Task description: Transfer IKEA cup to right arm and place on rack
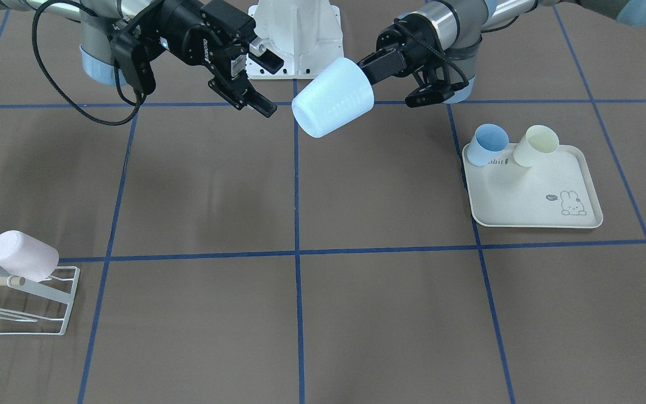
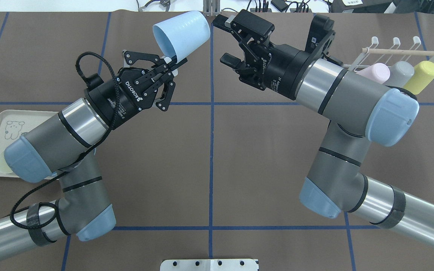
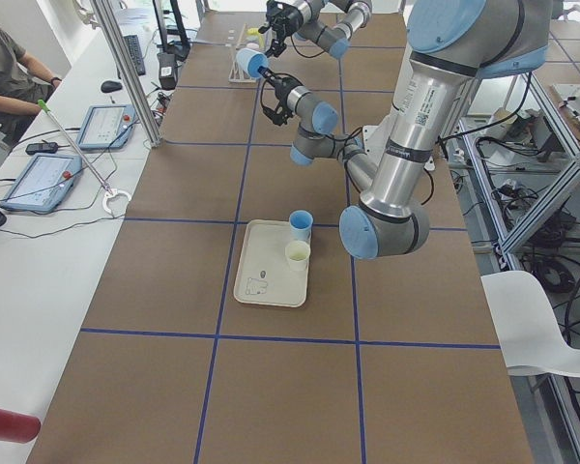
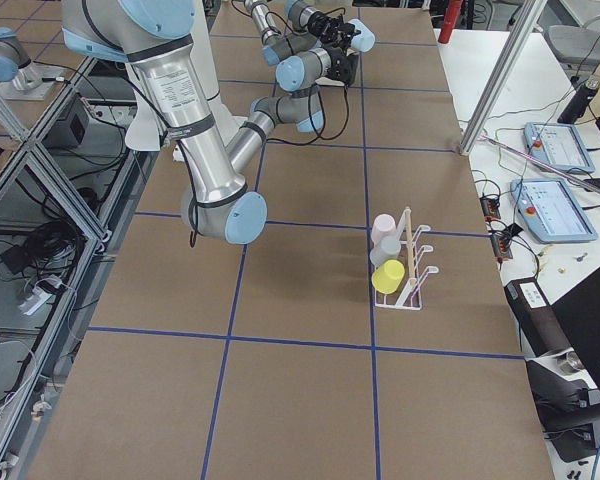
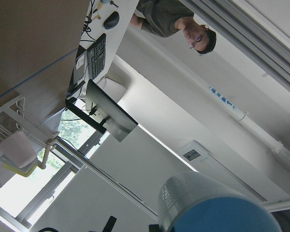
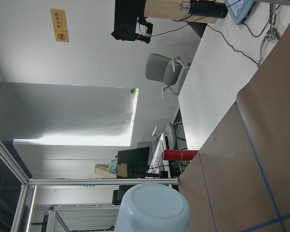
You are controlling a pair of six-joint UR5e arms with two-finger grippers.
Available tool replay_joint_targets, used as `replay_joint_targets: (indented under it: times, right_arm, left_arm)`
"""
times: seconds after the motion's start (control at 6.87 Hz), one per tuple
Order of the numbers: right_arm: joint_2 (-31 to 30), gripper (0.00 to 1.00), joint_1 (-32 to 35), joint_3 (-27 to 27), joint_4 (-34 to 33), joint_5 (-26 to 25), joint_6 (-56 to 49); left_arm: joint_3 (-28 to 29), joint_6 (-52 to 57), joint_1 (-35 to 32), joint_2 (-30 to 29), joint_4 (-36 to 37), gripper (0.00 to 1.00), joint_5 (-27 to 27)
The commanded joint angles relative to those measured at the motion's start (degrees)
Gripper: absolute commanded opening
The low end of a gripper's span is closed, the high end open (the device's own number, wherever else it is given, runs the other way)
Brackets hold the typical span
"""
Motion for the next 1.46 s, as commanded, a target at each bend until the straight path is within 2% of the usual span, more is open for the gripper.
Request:
replay_joint_targets:
  times: [0.0,1.31]
  right_arm:
    - [-0.08,0.99,-0.05,-0.02,0.04,0.0,0.17]
    - [0.0,0.99,-0.41,-0.1,0.04,0.0,0.61]
  left_arm:
    - [0.25,0.21,1.45,-1.59,0.15,0.0,0.38]
    - [1.49,0.39,4.0,-4.68,0.68,0.0,0.64]
